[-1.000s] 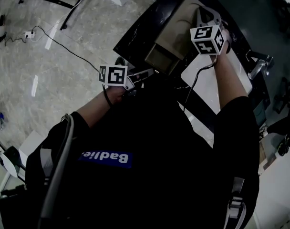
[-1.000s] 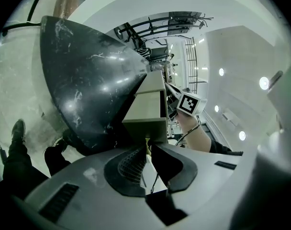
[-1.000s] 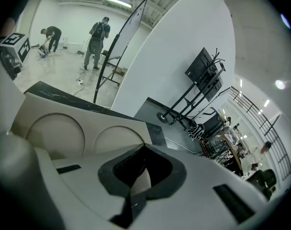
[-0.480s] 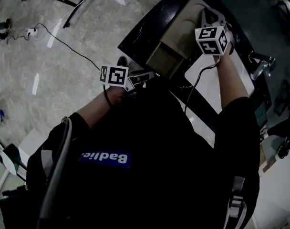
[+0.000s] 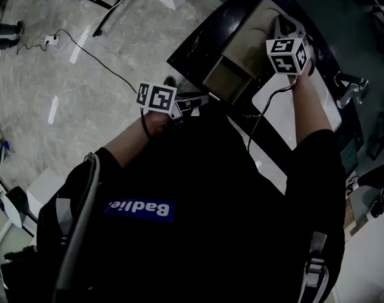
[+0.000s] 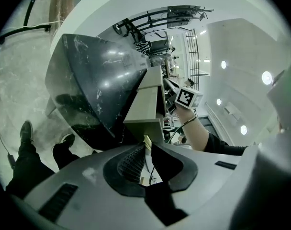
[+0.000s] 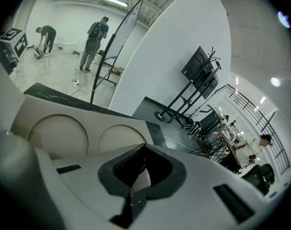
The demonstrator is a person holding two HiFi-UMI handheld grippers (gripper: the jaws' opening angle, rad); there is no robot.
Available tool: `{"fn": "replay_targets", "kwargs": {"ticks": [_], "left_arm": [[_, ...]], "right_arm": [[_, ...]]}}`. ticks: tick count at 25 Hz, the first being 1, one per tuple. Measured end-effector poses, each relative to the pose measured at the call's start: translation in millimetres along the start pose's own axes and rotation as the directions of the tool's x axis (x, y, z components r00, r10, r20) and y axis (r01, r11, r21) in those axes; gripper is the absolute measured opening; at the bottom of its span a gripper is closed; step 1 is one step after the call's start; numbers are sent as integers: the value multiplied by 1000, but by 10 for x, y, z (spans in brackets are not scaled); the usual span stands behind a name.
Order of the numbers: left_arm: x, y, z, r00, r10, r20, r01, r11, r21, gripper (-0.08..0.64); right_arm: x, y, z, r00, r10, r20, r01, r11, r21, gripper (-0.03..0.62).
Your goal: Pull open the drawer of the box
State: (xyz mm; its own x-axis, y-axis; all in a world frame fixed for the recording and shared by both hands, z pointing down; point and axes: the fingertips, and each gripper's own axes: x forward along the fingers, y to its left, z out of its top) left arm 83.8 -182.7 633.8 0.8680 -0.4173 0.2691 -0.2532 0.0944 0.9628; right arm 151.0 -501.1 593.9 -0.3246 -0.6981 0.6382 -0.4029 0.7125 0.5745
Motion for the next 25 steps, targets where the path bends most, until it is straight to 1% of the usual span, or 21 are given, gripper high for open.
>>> {"fn": "replay_targets", "kwargs": {"ticks": [4, 7, 9, 11, 15, 19, 22, 25], "left_arm": [[-193, 21, 49, 1000, 26, 13, -26, 1000, 10, 37], [-362, 17, 137, 998, 40, 50, -41, 999, 17, 37], [-493, 2, 225, 995, 51, 81, -54, 998, 31, 37], [-634, -43, 313, 993, 56, 104, -63, 996, 61, 37], [-888, -150, 481, 992, 49, 112, -64, 988, 139, 37], [-1114, -231, 625, 991, 39, 126, -65, 975, 212, 37], [-1297, -283, 697, 992, 25, 124, -57, 962, 266, 37], [-1442, -325, 748, 995, -4, 102, -27, 952, 306, 37]], "right_arm": [[-17, 3, -11, 1000, -12, -11, 12, 1000, 8, 0], [-53, -15, -62, 999, -32, -29, 33, 999, 29, 0], [-105, -47, -109, 998, -58, -35, 60, 997, 58, 0], [-216, -61, -124, 996, -80, -40, 83, 992, 96, 0], [-520, -16, -100, 991, -120, -61, 129, 975, 181, 0], [-905, 155, -26, 984, -157, -78, 174, 939, 297, 0], [-1215, 358, 53, 980, -180, -82, 197, 896, 397, 0], [-1525, 597, 165, 975, -206, -84, 221, 852, 475, 0]]}}
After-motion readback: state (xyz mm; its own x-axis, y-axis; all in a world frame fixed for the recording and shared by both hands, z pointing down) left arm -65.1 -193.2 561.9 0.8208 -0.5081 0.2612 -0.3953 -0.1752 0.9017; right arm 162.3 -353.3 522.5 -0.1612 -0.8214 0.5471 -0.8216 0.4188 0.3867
